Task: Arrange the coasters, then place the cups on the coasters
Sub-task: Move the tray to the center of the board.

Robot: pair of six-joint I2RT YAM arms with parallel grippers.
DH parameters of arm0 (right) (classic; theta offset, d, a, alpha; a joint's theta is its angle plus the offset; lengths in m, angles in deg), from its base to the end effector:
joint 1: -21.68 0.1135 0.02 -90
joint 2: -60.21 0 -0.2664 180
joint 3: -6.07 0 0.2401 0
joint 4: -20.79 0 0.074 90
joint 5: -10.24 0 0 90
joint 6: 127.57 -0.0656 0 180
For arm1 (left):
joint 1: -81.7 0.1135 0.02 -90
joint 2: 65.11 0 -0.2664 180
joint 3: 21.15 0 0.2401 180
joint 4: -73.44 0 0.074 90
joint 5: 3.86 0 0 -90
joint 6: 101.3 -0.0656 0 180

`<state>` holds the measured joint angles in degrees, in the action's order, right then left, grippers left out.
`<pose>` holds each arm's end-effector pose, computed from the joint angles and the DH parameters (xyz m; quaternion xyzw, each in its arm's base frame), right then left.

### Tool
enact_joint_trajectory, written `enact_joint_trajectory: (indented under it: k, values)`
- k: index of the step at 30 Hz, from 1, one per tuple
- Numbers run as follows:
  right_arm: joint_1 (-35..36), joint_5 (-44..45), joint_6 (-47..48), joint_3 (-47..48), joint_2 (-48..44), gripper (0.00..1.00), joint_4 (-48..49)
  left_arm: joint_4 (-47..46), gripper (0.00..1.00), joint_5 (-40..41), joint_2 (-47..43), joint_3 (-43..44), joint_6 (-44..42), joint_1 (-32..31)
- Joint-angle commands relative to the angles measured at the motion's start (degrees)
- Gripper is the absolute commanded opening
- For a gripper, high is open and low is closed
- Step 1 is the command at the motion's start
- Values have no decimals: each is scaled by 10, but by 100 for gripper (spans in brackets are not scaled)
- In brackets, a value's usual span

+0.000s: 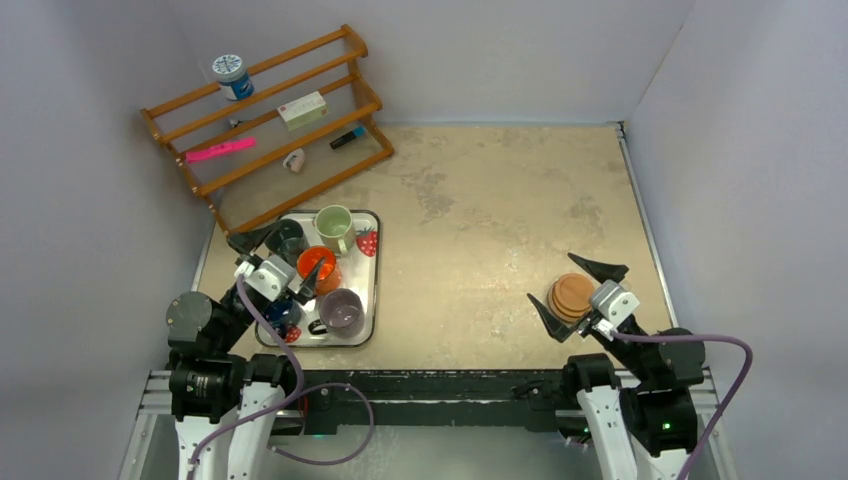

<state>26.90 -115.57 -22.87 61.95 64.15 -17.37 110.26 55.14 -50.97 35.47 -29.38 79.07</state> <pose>0.0222 0.0406 0.3511 -0.3398 0.5366 0.1272 0.7618 0.0667 -0.0369 0.3536 0.3111 0.6008 -0.0818 0.7318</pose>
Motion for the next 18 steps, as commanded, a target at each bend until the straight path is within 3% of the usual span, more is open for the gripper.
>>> enact_joint_trajectory:
  k: [1, 18]
  values:
    - [-1, -13, 21, 1, 5, 99, 2, -16, 100, 19, -8, -5, 11, 4]
    - [-1, -37, 28, -3, 6, 99, -6, -11, 100, 0, -10, -7, 5, 4]
